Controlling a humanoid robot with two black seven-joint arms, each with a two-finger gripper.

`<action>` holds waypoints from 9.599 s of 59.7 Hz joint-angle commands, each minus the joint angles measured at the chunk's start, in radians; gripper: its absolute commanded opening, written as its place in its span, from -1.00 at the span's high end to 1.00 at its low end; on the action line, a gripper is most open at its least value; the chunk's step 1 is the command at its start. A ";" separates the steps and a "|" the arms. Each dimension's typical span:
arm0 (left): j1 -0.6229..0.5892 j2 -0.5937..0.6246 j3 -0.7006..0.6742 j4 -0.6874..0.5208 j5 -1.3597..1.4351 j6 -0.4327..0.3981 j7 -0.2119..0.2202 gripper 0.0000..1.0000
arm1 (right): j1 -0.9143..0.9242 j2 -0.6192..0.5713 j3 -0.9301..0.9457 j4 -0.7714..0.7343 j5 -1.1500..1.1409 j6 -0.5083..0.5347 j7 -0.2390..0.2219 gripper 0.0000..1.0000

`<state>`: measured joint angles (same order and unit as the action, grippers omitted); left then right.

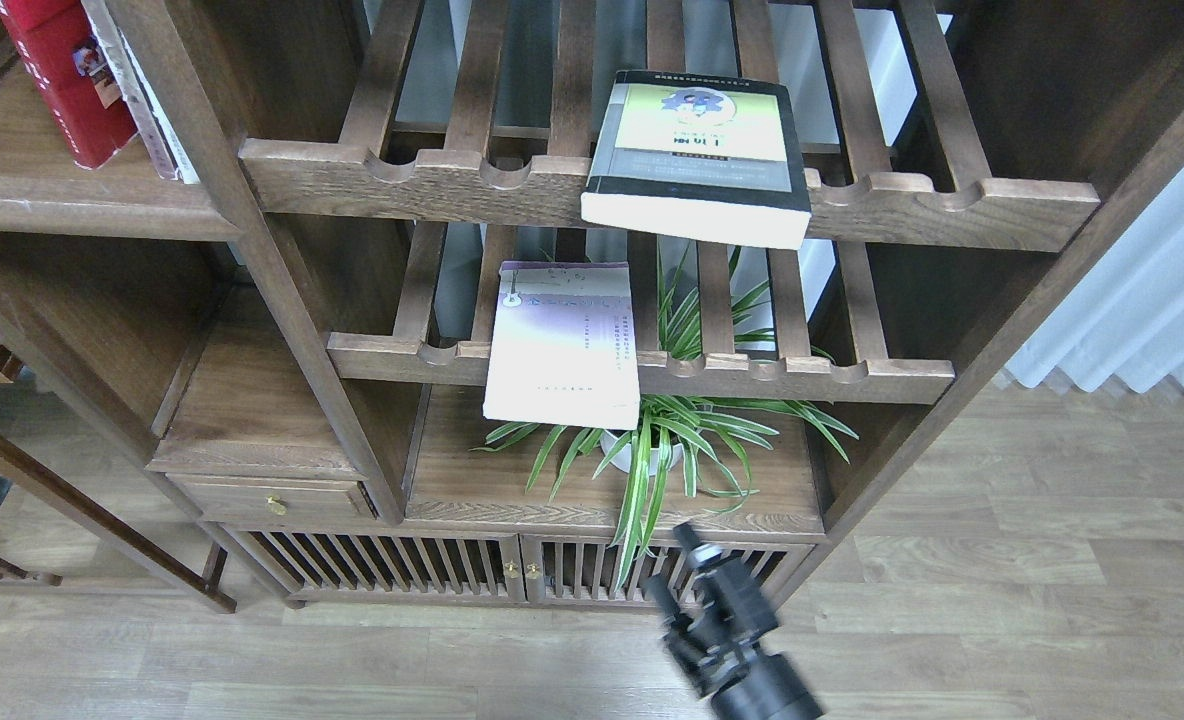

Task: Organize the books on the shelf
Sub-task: 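Raise the right gripper toward the white-and-green book on the upper shelf, then grasp the white-and-green book with the right gripper, then pull the white-and-green book off the upper shelf and lower it, then grasp the white-and-green book with the left gripper from the right, then carry the white-and-green book with the left gripper to the side shelf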

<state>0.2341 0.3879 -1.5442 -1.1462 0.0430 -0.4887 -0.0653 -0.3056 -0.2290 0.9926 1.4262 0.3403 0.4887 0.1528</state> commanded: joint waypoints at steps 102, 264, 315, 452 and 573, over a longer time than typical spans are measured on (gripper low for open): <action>-0.018 0.022 0.015 0.037 -0.002 0.000 -0.001 -1.00 | -0.069 0.229 0.003 0.286 -0.314 0.000 -0.016 -0.89; -0.061 0.022 0.001 0.099 -0.002 0.000 -0.014 -1.00 | 0.398 0.229 0.202 0.272 -0.443 -0.386 0.001 0.92; -0.064 0.016 0.041 0.120 -0.020 0.000 -0.014 -1.00 | -0.177 0.168 0.425 0.290 -0.297 0.000 0.001 0.93; -0.164 -0.360 0.769 0.088 -0.256 0.000 -0.018 -0.99 | -0.049 0.229 -0.063 -0.277 -0.207 0.000 -0.137 0.90; 0.076 0.293 0.251 -0.392 -0.175 0.000 0.087 0.87 | -0.058 0.229 -0.157 -0.276 -0.234 0.000 -0.225 -0.99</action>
<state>0.2859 0.6342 -1.1485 -1.5210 -0.1428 -0.4887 -0.0039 -0.3633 0.0000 0.8357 1.1515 0.1052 0.4886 -0.0708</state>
